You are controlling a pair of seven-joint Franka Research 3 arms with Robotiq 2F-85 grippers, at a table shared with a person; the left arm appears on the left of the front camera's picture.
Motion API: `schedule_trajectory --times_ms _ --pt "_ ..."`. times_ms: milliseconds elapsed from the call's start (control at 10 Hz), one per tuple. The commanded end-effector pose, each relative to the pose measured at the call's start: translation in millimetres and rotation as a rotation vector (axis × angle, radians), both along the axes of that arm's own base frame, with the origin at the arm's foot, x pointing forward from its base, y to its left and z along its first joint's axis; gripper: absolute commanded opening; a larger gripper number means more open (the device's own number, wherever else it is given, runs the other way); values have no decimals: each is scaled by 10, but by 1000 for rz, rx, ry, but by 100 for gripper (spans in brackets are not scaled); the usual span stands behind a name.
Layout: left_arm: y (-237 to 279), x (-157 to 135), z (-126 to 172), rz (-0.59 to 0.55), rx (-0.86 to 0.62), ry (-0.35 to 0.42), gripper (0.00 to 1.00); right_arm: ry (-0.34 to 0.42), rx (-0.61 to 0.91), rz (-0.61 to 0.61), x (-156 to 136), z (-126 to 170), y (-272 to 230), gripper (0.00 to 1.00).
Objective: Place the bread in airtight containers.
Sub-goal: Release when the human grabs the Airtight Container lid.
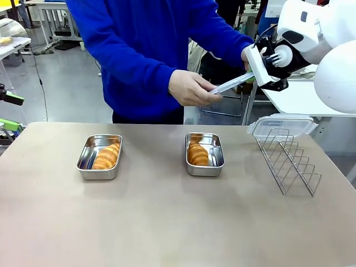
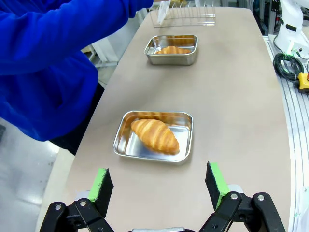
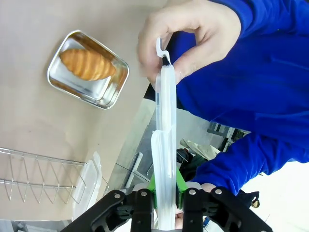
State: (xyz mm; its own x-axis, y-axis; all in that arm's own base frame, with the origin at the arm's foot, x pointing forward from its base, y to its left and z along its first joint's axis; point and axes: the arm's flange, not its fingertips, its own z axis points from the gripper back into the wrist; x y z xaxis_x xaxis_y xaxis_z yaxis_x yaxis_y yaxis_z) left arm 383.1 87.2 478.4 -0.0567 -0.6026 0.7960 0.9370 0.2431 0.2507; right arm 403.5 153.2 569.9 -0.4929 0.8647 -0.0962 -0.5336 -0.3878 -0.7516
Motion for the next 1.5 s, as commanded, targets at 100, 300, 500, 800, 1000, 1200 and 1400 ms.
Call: schedule_trajectory --times_ms 100,300,500,800,1000,1200,1400 --pt "-20 -10 -22 -4 -21 -26 100 -5 6 -2 -4 20 -10 5" --pt "-20 -10 -22 -4 -21 -26 100 -5 6 -2 -4 20 -10 5" --pt "-20 -10 -22 -4 -21 -26 100 -5 6 -2 -4 20 -10 5" --pt "-20 -10 -22 -4 -21 -26 100 -5 6 -2 -4 20 -10 5" --pt "-20 -10 -22 -4 -21 -26 100 55 0 -22 -26 49 24 67" --pt "-20 -10 -22 -4 -21 -26 100 89 65 -118 -106 341 -45 100" --pt "-20 -10 -22 -4 -21 -26 100 242 254 -228 -87 591 -374 91"
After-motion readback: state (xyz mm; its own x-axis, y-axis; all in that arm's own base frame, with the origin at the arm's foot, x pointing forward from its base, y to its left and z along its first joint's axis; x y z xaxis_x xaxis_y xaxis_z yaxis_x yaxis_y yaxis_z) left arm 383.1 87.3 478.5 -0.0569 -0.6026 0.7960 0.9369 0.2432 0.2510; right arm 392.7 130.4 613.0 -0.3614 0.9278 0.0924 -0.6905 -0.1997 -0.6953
